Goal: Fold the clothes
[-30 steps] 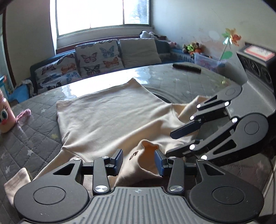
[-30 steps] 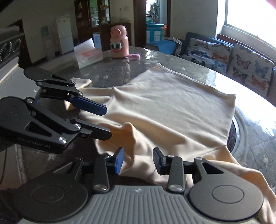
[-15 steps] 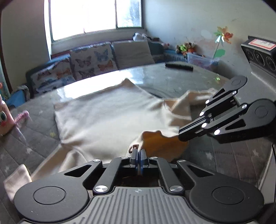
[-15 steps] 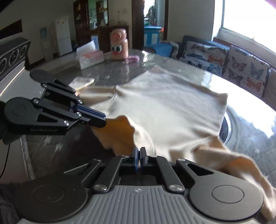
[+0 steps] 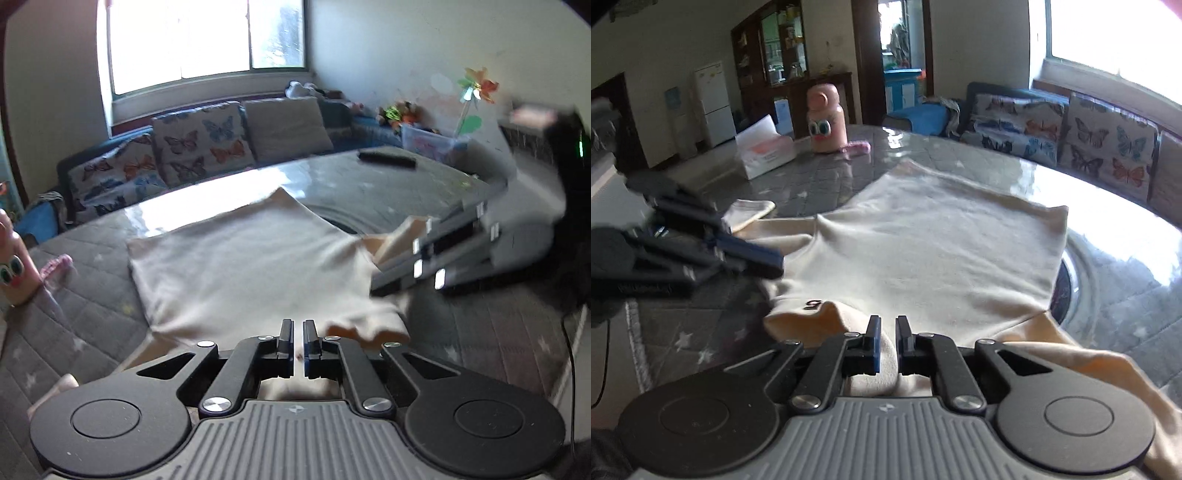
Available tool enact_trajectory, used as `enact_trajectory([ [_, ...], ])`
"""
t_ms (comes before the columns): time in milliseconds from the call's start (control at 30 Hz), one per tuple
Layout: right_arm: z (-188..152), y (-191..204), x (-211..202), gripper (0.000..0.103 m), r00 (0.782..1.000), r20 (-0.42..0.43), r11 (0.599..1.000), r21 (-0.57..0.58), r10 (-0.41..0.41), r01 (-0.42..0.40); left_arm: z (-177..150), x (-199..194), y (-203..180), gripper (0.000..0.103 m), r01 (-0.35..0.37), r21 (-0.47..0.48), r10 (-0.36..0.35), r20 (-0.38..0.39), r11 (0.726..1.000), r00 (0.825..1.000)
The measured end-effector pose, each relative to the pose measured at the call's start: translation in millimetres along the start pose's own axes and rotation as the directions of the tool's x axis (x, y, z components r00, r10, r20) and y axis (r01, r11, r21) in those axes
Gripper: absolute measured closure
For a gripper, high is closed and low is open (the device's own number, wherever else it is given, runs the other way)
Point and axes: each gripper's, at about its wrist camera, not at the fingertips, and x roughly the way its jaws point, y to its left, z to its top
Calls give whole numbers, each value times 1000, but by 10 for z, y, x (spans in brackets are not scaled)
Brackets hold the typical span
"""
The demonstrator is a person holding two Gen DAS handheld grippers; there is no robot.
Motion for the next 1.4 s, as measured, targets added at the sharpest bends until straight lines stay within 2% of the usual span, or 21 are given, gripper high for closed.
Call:
enact_trajectory([
  [200, -196, 54, 153, 94, 998, -62, 1000, 12, 24, -23, 162, 340, -46, 97, 29, -46, -30, -15, 999, 999],
  [367, -276, 50, -30, 90, 999, -41, 1000, 18, 24, -24, 205, 670, -166, 97, 80, -71, -83, -46, 994, 995],
  [500, -325, -107, -244, 85, 1000, -15, 997, 70, -21, 22, 156, 736, -278, 97, 119, -55, -122, -66, 991, 990],
  [633, -377, -418, -442, 84, 992, 1, 982, 141, -126, 125, 106, 796, -391, 97, 158, -38, -161, -86, 987, 983],
  [767, -414, -849, -571, 84, 968, -2, 935, 257, -252, 244, 58, 850, -497, 95, 190, -21, -192, -105, 981, 976],
  [933, -547, -1397, -647, 84, 908, -49, 848, 341, -415, 406, 46, 856, -528, 94, 201, -18, -202, -106, 979, 974],
  [967, -583, -1495, -650, 83, 894, -63, 829, 352, -443, 435, 46, 858, -536, 94, 202, -14, -202, -106, 979, 974],
  [1033, -652, -1652, -660, 73, 871, -87, 794, 375, -483, 478, 42, 858, -539, 94, 202, -10, -202, -107, 979, 974],
  [1133, -750, -1843, -674, 71, 843, -119, 747, 409, -525, 524, 40, 864, -537, 93, 203, -8, -203, -109, 979, 973],
  [1233, -804, -1972, -644, 71, 840, -141, 732, 429, -525, 529, 44, 877, -546, 92, 204, -8, -203, -112, 979, 973],
  [1333, -813, -2023, -585, 72, 848, -148, 741, 426, -509, 519, 43, 881, -555, 91, 203, -6, -203, -112, 979, 973],
  [1367, -809, -2025, -564, 73, 850, -149, 745, 422, -506, 517, 41, 882, -557, 91, 203, -5, -203, -113, 979, 973],
  [1400, -801, -2027, -544, 80, 851, -150, 749, 417, -503, 516, 41, 884, -560, 91, 203, -5, -202, -113, 979, 973],
])
